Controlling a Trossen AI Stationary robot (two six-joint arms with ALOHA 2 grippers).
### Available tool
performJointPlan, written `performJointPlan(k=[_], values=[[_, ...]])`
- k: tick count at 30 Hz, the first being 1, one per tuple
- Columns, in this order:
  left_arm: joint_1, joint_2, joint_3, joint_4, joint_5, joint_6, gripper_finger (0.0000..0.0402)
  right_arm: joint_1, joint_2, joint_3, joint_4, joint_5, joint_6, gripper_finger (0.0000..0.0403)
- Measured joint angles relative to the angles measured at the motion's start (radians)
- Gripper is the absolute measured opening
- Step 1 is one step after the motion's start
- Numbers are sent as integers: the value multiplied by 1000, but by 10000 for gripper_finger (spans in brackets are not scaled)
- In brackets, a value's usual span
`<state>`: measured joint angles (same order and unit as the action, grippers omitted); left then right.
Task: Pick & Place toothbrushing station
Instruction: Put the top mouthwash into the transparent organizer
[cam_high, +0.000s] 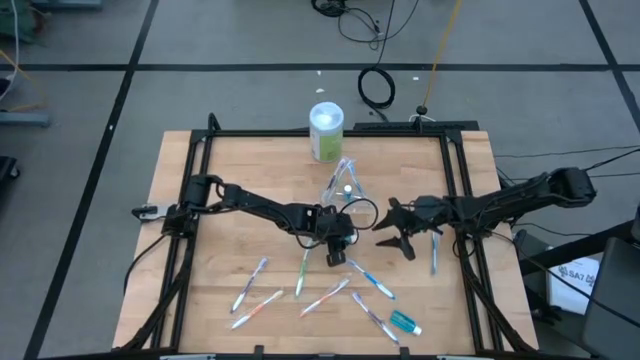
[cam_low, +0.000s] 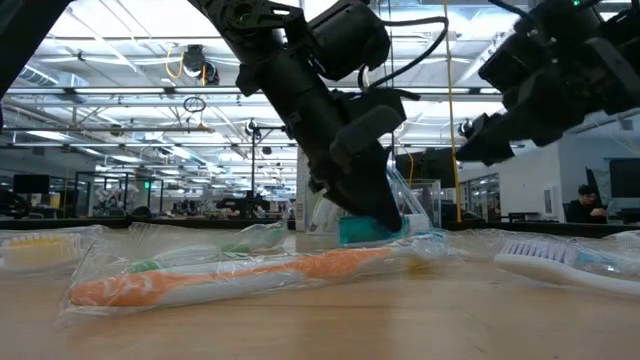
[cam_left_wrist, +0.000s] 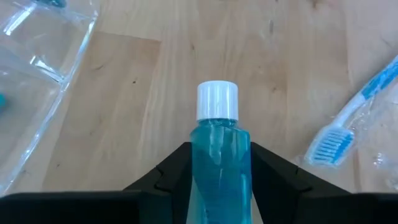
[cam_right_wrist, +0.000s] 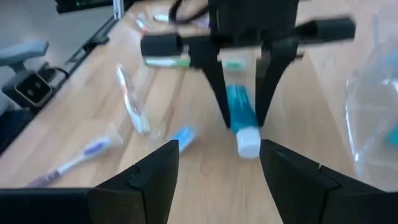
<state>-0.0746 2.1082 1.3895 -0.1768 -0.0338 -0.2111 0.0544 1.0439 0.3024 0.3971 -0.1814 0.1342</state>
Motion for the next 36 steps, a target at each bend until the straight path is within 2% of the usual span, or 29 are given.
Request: performJointPlan(k=[5, 8, 15, 19, 36], values=[[2, 0, 2, 36, 9, 15, 142, 28, 94, -72, 184, 4, 73, 217], [2, 0, 3, 96, 46, 33, 142, 75, 177, -108, 352, 66, 70, 217], [1, -22, 5, 190, 147, 34, 142, 155, 281, -100, 527, 185, -185, 217], [1, -29, 5, 197, 148, 33, 143, 169, 279, -100, 539, 236, -215, 217], [1, -29, 5, 262, 149, 25, 143, 178, 279, -100, 534, 207, -253, 217]])
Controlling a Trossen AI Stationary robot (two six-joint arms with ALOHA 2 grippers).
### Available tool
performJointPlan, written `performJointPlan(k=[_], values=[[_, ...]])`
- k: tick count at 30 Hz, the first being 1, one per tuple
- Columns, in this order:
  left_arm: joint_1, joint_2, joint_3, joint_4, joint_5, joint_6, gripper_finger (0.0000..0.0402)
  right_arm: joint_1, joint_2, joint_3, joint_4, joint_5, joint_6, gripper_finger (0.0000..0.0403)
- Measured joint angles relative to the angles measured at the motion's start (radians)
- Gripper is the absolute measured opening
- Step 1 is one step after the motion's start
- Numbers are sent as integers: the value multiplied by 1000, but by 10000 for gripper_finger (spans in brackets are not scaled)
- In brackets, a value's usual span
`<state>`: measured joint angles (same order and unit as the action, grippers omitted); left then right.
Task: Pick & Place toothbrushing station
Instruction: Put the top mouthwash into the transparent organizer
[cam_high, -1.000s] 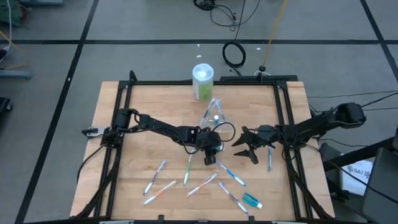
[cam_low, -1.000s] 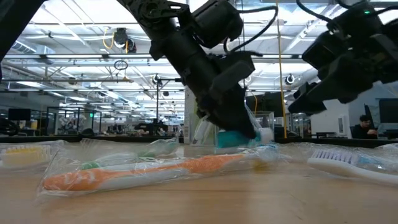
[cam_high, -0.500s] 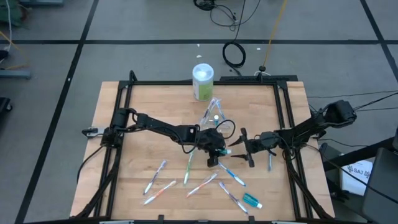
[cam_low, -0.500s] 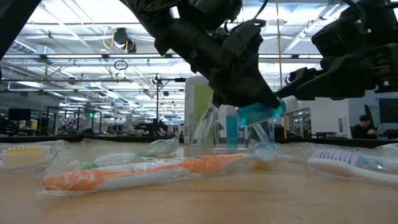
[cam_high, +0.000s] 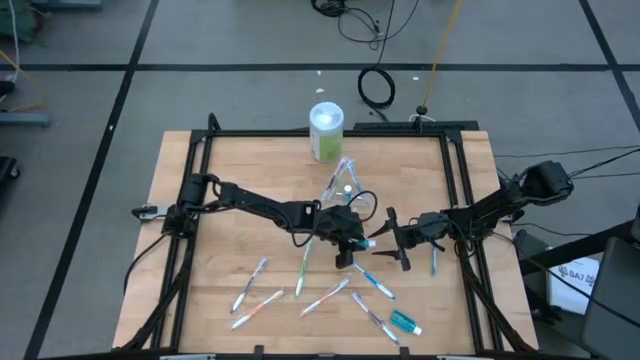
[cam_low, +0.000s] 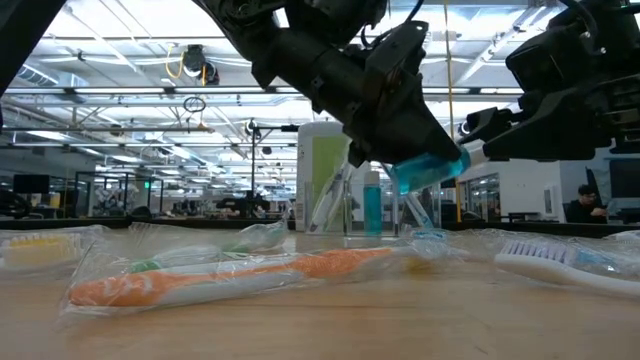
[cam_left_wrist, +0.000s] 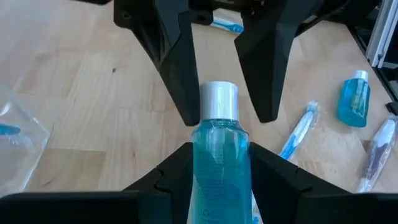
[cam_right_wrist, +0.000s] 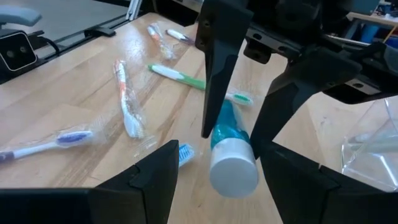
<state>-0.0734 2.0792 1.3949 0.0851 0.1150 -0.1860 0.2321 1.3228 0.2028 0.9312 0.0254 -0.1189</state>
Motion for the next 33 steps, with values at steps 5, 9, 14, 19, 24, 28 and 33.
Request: performJointPlan(k=[5, 9, 14, 19, 24, 28, 33], values=[[0, 0, 0, 1, 0, -2, 143, 0, 0, 0, 0, 0, -2, 202], [0, 0, 0, 2, 0, -2, 143, 0, 0, 0, 0, 0, -2, 175], [0, 0, 0, 3, 1, -2, 143, -1, 0, 0, 0, 1, 5, 143], [0, 0, 0, 6, 2, -2, 143, -1, 0, 0, 0, 2, 5, 121], [0, 0, -2, 11, 1, -2, 143, -1, 0, 0, 0, 4, 6, 107], [0, 0, -2, 11, 1, -2, 143, -1, 0, 0, 1, 3, 7, 104], [0, 0, -2, 11, 1, -2, 143, -1, 0, 0, 1, 3, 7, 106]])
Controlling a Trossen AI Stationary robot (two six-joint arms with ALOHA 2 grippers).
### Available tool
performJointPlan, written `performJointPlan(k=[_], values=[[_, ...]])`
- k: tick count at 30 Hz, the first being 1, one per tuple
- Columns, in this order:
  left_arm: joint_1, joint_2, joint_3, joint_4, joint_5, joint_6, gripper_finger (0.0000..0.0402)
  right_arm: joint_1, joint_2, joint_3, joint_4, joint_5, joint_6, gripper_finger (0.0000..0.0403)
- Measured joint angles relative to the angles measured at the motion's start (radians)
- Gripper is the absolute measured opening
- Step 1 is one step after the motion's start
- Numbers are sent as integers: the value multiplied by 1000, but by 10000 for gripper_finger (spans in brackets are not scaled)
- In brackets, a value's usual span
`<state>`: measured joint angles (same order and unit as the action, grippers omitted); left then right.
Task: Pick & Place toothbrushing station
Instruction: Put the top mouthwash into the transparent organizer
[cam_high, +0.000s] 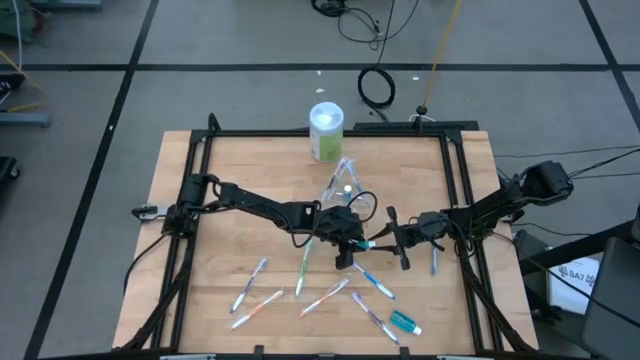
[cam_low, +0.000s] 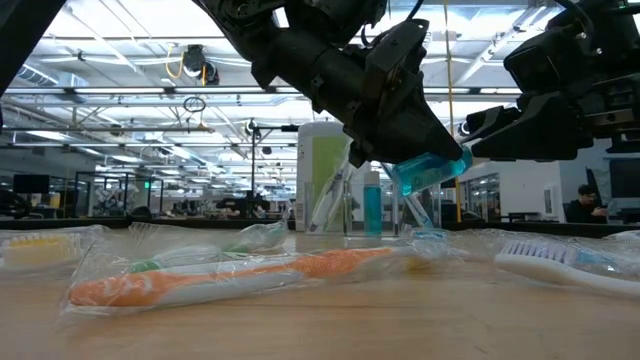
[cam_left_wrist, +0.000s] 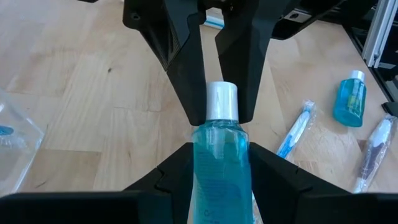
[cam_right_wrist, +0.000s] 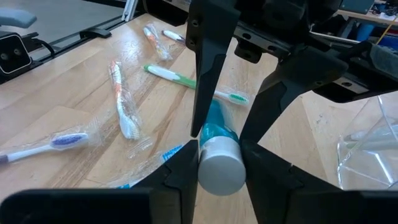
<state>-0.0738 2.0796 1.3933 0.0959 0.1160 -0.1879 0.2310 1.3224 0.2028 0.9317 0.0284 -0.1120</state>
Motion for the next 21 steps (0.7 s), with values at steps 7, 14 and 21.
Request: performJointPlan(k=[7, 14, 21], values=[[0, 0, 0, -1, 0, 0, 144, 0, 0, 0, 0, -1, 8, 102], [1, 0, 0, 4, -4, 3, 186, 0, 0, 0, -3, -7, 47, 103], [6, -42, 0, -90, -5, 3, 242, 0, 0, 0, -3, -9, 56, 104]])
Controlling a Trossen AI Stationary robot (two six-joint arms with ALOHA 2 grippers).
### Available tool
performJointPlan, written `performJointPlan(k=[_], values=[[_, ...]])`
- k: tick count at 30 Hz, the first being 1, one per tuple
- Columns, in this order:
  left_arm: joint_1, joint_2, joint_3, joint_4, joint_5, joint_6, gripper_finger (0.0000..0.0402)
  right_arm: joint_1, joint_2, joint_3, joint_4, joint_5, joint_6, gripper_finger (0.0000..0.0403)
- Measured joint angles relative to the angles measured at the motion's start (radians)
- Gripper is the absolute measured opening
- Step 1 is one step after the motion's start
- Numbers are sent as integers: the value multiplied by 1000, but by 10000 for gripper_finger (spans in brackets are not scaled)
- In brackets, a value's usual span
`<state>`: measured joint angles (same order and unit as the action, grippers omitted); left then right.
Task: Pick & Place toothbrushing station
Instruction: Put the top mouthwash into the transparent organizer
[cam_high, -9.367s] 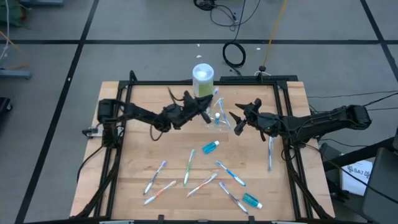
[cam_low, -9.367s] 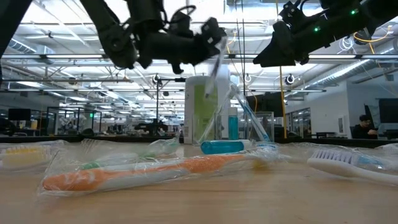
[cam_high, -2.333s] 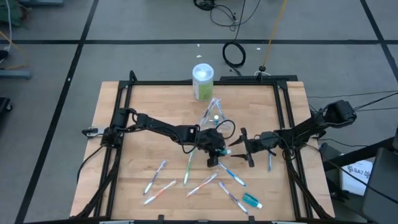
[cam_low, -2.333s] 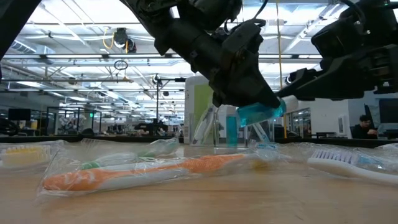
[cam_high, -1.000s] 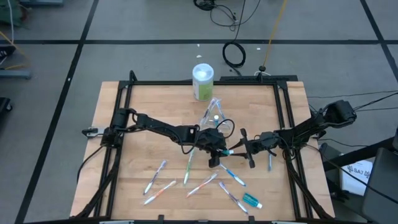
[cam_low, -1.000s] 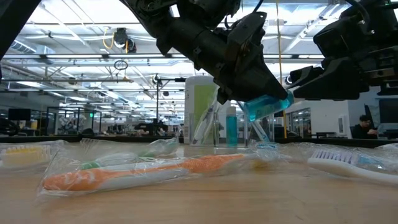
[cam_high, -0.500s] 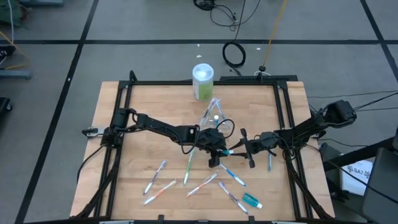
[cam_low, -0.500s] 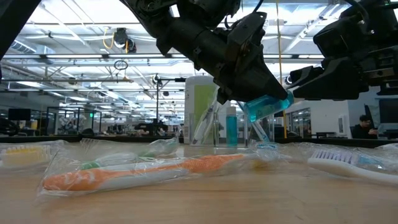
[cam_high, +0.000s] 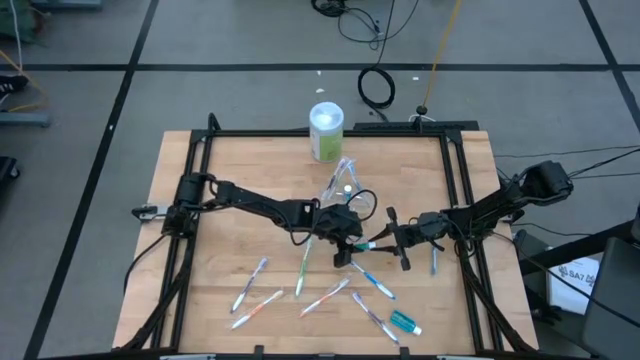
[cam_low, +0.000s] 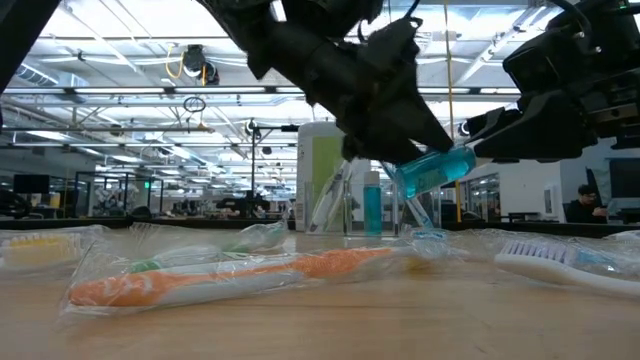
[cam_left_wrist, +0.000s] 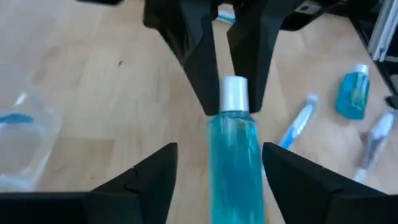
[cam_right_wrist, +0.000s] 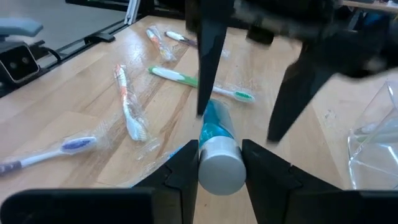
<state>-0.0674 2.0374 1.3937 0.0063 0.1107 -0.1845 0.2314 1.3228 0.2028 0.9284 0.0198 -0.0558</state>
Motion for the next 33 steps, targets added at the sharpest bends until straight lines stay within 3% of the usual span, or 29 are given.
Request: performJointPlan(k=[6, 12, 16, 20, 23, 26, 30, 33], values=[[31, -188, 1, -391, -15, -2, 250, 0, 0, 0, 16, 1, 86, 102], [25, -431, 1, -651, -210, 45, 251, -15, 0, 0, 141, 33, 139, 105], [20, -580, -8, -739, -339, 56, 251, -33, -1, 2, 187, 98, 140, 104], [3, -710, -122, -704, -390, 91, 251, -61, -1, 54, 134, 107, 119, 105], [2, -796, -277, -595, -390, 107, 251, -89, -21, 153, -57, 70, 52, 105], [2, -874, -434, -459, -386, 112, 251, -123, -49, 317, -422, 2, 25, 104], [-1, -933, -594, -343, -357, 119, 251, -162, -52, 570, -904, 30, -42, 105], [-6, -951, -676, -273, -310, 161, 251, -197, -53, 714, -1091, 62, -151, 105]])
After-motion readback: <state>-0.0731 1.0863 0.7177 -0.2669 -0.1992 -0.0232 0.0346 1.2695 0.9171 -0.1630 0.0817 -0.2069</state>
